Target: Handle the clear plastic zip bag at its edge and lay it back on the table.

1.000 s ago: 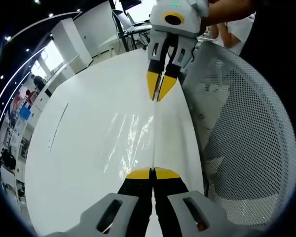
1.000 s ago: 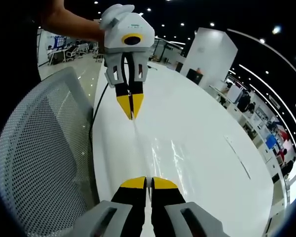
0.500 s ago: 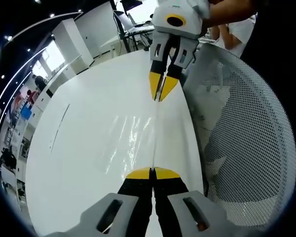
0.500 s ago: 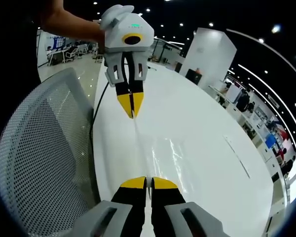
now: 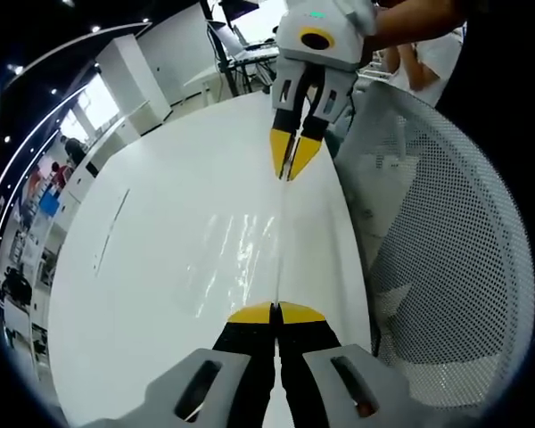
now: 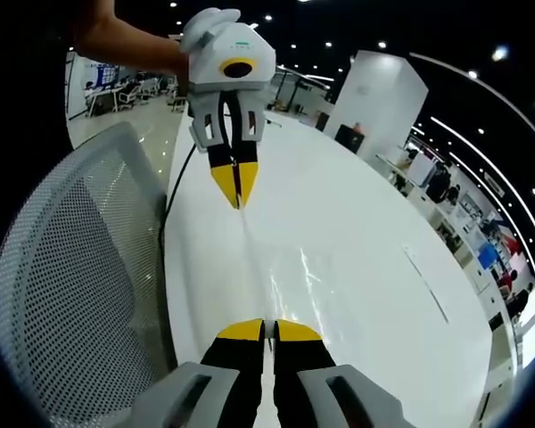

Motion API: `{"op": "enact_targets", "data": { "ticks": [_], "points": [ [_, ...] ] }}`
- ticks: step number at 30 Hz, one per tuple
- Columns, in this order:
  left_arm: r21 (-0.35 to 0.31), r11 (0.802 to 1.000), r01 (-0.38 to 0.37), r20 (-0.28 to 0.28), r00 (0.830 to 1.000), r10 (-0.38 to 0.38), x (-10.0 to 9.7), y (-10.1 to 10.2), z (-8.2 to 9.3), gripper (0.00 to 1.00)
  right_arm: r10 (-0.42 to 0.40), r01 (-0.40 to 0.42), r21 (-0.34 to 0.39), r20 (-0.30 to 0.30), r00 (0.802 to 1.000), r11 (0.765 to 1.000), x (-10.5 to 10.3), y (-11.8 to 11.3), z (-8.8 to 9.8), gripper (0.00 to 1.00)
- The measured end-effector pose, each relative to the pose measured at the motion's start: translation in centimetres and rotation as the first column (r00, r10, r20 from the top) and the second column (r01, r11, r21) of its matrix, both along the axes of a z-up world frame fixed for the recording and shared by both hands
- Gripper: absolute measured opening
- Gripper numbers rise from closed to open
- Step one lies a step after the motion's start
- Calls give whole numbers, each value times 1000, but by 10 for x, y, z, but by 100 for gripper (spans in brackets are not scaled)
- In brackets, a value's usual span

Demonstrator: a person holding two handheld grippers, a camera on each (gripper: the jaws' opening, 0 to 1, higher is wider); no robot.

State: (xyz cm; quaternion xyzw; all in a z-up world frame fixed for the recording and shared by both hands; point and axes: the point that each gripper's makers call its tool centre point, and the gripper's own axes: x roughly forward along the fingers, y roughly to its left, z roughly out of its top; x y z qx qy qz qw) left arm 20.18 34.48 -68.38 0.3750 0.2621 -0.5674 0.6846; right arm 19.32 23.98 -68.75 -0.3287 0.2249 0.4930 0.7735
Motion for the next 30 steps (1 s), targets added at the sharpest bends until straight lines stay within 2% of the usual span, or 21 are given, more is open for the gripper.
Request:
{"op": "enact_targets", "data": {
  "ticks": [5,11,22,27,30],
  "points": [
    [-6,999,39,14,999,-39,-3,-3,2,0,-8,8,-8,3,1000,1000,2,-2,-1,0],
    [17,996,85,43,995,-86,-9,-7,0,0,-24,23,-18,-28,999,1000,-4,-7,-3,2],
    [24,995,99,52,994,-100,-10,-6,-1,0,-25,25,-2,-35,999,1000,-5,-10,16,9],
    [24,995,99,55,993,-101,-11,-6,0,0,-41,42,31,-30,999,999,2,-3,30,10],
    [21,995,97,57,994,-98,-11,-7,1,0,-33,35,39,-30,999,999,5,4,33,11]
  ]
}}
